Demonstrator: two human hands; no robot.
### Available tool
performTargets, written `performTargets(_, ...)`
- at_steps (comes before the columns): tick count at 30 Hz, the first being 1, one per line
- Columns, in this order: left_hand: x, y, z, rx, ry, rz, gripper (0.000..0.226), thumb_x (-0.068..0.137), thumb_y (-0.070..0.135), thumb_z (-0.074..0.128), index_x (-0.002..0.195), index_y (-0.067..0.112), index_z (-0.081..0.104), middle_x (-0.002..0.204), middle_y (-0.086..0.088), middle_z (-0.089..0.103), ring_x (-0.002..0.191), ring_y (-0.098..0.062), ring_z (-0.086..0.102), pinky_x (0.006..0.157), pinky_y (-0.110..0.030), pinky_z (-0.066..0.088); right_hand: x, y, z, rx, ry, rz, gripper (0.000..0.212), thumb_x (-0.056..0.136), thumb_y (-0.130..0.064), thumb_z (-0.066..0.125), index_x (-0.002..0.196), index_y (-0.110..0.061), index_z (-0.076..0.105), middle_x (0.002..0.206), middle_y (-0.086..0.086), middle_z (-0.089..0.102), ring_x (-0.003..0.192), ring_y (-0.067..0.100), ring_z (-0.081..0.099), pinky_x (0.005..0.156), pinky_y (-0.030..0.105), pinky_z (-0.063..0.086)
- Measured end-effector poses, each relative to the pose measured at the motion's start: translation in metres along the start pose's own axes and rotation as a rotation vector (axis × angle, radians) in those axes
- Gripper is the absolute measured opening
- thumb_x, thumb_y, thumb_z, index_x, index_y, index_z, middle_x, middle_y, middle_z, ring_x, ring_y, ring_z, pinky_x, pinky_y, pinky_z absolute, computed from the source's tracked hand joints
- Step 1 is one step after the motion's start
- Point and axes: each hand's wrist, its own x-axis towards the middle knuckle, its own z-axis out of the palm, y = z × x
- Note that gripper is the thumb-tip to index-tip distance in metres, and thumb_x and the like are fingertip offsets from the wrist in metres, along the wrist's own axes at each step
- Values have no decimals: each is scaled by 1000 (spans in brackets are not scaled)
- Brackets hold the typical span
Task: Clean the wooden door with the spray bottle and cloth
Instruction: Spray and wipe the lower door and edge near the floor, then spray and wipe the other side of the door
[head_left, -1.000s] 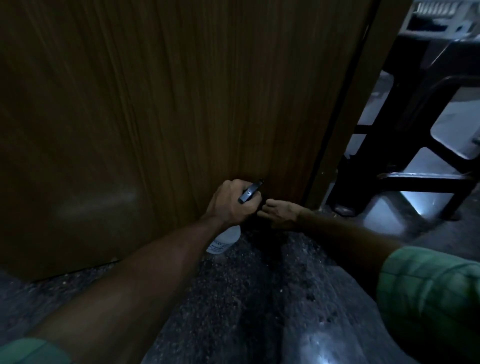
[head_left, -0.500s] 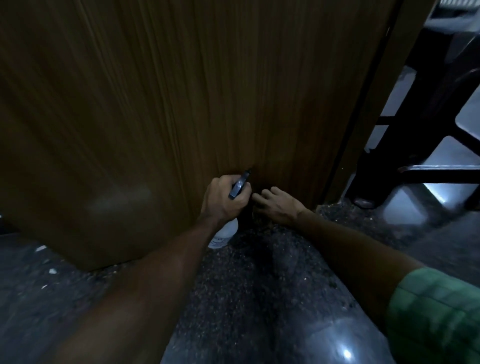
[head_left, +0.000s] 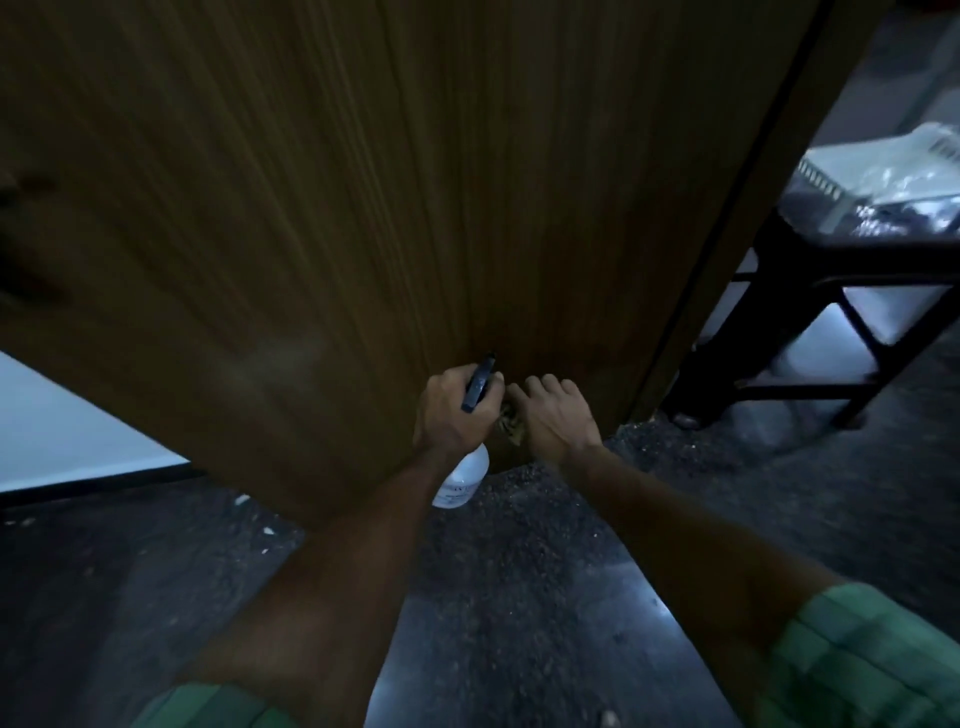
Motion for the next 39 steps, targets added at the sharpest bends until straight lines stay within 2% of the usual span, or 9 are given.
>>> performTargets(5,-10,110,-126,-36,-3,-37,39,97,46,57,67,22,53,59,5,57,57,-24,61,54,-34,42,-32,-22,-176,197,-48,156,54,89,-25,69,135,-19,41,125,6,53,112,27,58,90,41,54)
performTargets(11,-15,230,-281,-88,-18,-43,40,98,49,57,69,21,57,58,4,58,54,-18,59,52,-33,42,-55,-58,-380,333,-41,224,68,85,-28,75,139,-21,35,130,5,48,116,27,56,88,41,56)
performTargets(17,-33,277,-385,-96,56,-67,42,102,38,64,65,21,54,53,4,54,47,-14,52,48,-30,33,-55,-100,-495,366,-3,209,66,85,-29,75,138,-23,36,129,5,49,117,28,56,87,40,55)
performTargets(21,-54,268,-438,-136,157,-84,41,103,35,64,66,21,55,53,2,54,45,-15,50,48,-30,35,-38,-143,-540,364,53,148,65,90,-31,72,144,-22,37,135,7,50,120,28,55,91,42,55)
performTargets(24,-70,257,-468,-162,234,-137,36,102,28,69,68,24,58,54,8,54,47,-8,52,50,-25,35,-22,-179,-556,337,132,85,57,90,-37,71,138,-22,45,131,5,53,119,25,54,95,41,52)
performTargets(28,-77,231,-503,-165,352,-200,24,100,29,72,81,14,69,64,10,62,58,-9,60,56,-19,41,2,-223,-562,315,197,2,49,90,-39,68,133,-22,52,126,1,56,116,23,49,98,40,45)
performTargets(32,-83,207,-527,-185,474,-240,24,97,40,67,95,17,71,80,1,70,75,-24,69,64,-30,52,26,-252,-569,331,247,-87,47,90,-25,63,137,-21,54,126,1,60,117,24,48,99,40,41)
performTargets(36,-78,188,-553,-98,534,-231,30,94,48,63,102,20,68,91,4,67,81,-13,65,69,-28,51,58,-279,-578,438,275,-153,37,89,-21,62,126,-18,59,118,3,62,110,26,56,95,40,44)
performTargets(39,-68,176,-571,-96,558,-255,17,100,34,68,109,20,67,98,5,66,84,-5,64,71,-21,49,80,-299,-579,479,179,-174,37,89,-24,66,124,-18,57,120,4,59,111,26,57,95,39,45)
